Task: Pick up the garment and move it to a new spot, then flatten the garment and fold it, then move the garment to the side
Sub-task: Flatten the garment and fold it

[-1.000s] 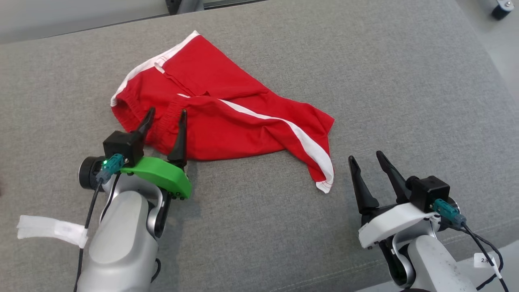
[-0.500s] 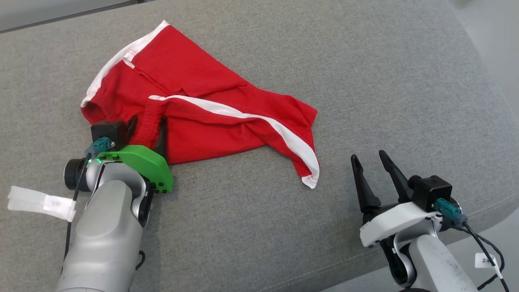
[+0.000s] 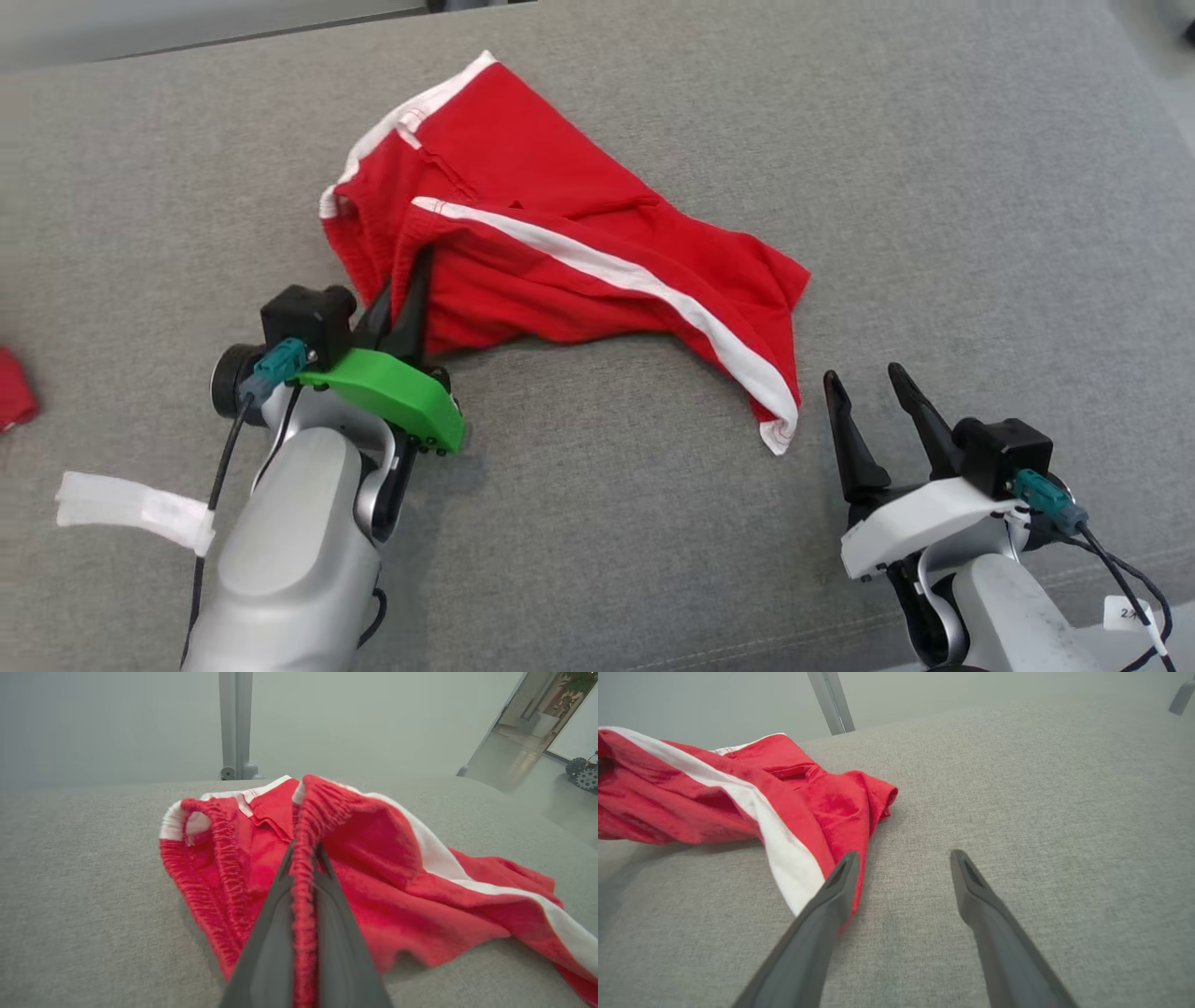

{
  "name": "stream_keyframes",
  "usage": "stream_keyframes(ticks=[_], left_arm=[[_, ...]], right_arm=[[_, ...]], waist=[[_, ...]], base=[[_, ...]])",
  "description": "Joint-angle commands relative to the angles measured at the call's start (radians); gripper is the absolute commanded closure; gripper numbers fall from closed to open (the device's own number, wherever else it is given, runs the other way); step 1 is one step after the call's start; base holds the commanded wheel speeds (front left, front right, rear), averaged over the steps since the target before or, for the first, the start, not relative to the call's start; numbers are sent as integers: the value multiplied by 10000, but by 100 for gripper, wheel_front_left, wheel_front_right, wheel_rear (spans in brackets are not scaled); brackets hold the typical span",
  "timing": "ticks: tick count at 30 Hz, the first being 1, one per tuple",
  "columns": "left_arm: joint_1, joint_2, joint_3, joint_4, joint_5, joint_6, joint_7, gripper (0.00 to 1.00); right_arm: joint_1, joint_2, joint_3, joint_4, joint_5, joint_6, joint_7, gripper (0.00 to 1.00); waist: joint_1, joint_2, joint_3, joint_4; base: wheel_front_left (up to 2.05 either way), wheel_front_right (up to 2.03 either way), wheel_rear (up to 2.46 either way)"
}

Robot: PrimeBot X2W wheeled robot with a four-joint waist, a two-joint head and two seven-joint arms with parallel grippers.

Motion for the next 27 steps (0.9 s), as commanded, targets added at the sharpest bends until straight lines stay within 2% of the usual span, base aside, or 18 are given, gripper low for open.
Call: stream_keyframes(ticks=[1, 7, 8, 9, 10, 18, 24, 27], left_arm=[[489, 112, -120, -680, -21, -21, -31, 100], [1898, 470, -432, -1914, -283, -22, -32, 100], [2101, 559, -456, -1943, -291, -23, -32, 77], [2301, 636, -414, -1897, -336, -23, -33, 42], [2487, 682, -386, -1796, -403, -23, -34, 0], [3431, 781, 292, -1059, -265, -23, -23, 0], [4517, 327, 1747, -1945, 240, -17, -23, 0], [4895, 81, 2133, -2406, 533, -19, -22, 0]], right_arm=[[107, -63, -21, 38, 75, -14, -5, 0], [279, -57, 69, 130, 93, -14, -5, 0], [309, -56, 76, 152, 99, -14, -5, 0], [323, -54, 95, 181, 110, -14, -5, 0], [317, -50, 113, 202, 109, -14, -5, 0], [531, -175, 216, 300, 141, -14, -5, 0], [823, -283, 132, 288, 157, -14, -5, 0], [875, -265, 104, 286, 66, -14, -5, 0]], waist=[[0, 0, -563, 898], [0, 0, -1018, 1651], [0, 0, -1066, 1717], [0, 0, -1102, 1770], [0, 0, -1133, 1809], [0, 0, -1440, 1789], [0, 0, -1818, 1790], [0, 0, -1844, 1893]], base=[[0, 0, 0], [0, 0, 0], [0, 0, 0], [0, 0, 0], [0, 0, 0], [0, 0, 0], [0, 0, 0], [0, 0, 0]])
